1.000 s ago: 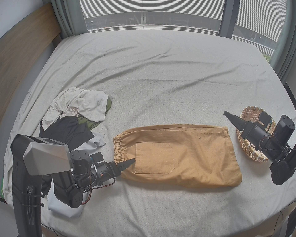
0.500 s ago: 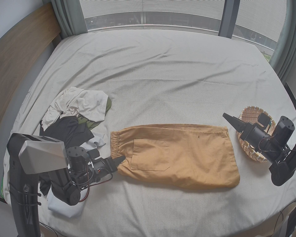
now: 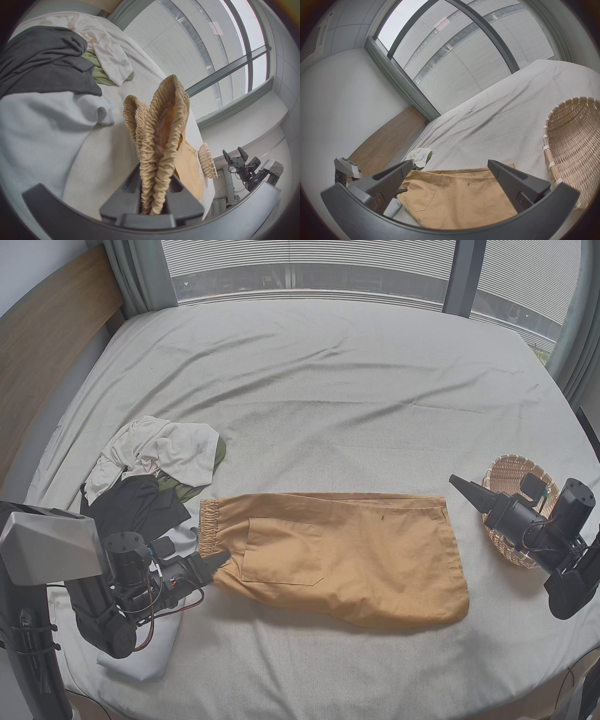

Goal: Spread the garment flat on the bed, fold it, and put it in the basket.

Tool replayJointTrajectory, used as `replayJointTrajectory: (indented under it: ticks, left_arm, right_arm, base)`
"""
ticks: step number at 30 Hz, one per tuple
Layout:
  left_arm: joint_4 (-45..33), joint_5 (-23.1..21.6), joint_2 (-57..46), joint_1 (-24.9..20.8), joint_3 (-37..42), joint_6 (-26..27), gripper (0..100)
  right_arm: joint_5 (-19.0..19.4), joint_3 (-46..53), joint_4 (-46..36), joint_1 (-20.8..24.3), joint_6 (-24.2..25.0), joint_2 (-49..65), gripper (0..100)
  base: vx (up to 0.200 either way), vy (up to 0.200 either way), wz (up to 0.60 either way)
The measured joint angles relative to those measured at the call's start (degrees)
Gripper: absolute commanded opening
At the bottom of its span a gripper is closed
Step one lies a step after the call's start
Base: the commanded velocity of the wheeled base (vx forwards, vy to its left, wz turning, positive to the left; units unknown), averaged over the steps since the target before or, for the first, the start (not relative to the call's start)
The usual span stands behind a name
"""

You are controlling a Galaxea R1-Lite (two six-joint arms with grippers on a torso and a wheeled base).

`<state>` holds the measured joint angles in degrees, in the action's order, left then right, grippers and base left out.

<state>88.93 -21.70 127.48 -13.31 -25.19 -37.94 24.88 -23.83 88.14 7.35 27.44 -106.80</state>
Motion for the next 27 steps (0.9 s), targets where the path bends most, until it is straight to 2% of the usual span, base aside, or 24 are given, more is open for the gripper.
replayJointTrajectory:
  ticks: [12, 27]
  left_arm:
    - [0.02, -0.27, -3.06, 2.12, 4.63, 0.50, 0]
    - [0.05, -8.16, -6.39, 9.94, 7.33, 0.72, 0]
  right_arm:
    - [-0.04, 0.66, 0.00, 0.26, -0.02, -0.33, 100]
    - [-0.01, 0.66, 0.02, 0.28, 0.00, -0.33, 100]
  base:
    - [0.000, 0.000, 0.00]
    - [0.000, 0.000, 0.00]
